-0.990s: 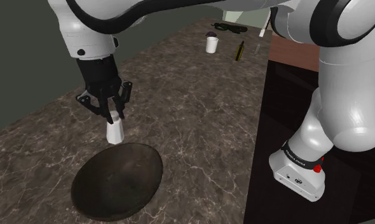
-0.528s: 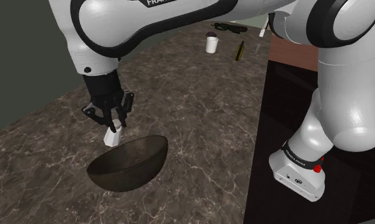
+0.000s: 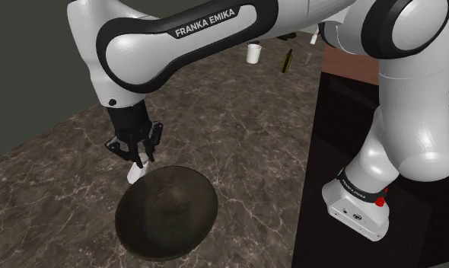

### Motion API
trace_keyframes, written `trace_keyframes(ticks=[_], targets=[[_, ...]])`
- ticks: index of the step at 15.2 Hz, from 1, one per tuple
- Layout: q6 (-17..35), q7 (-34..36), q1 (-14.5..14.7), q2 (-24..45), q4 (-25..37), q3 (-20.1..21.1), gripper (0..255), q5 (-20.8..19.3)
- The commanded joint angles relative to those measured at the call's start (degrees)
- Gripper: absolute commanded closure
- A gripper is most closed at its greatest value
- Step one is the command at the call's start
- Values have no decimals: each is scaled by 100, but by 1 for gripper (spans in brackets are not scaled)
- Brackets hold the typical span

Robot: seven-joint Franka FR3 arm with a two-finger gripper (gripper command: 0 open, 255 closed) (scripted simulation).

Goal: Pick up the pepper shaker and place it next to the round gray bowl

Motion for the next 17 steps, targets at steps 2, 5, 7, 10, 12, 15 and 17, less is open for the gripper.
trace_keyframes(ticks=[2, 5, 7, 10, 12, 15, 17], targets=[[20, -3, -1, 4, -13, -1, 255, -1], [20, -3, -1, 4, -13, -1, 255, -1], [20, -3, -1, 4, -13, -1, 0, -1], [20, -3, -1, 4, -12, -1, 0, -1], [20, -3, -1, 4, -12, -1, 0, -1], [-545, -7, -8, -22, 527, 2, 0, 6], [-701, -6, -5, -13, 692, 1, 0, 4]])
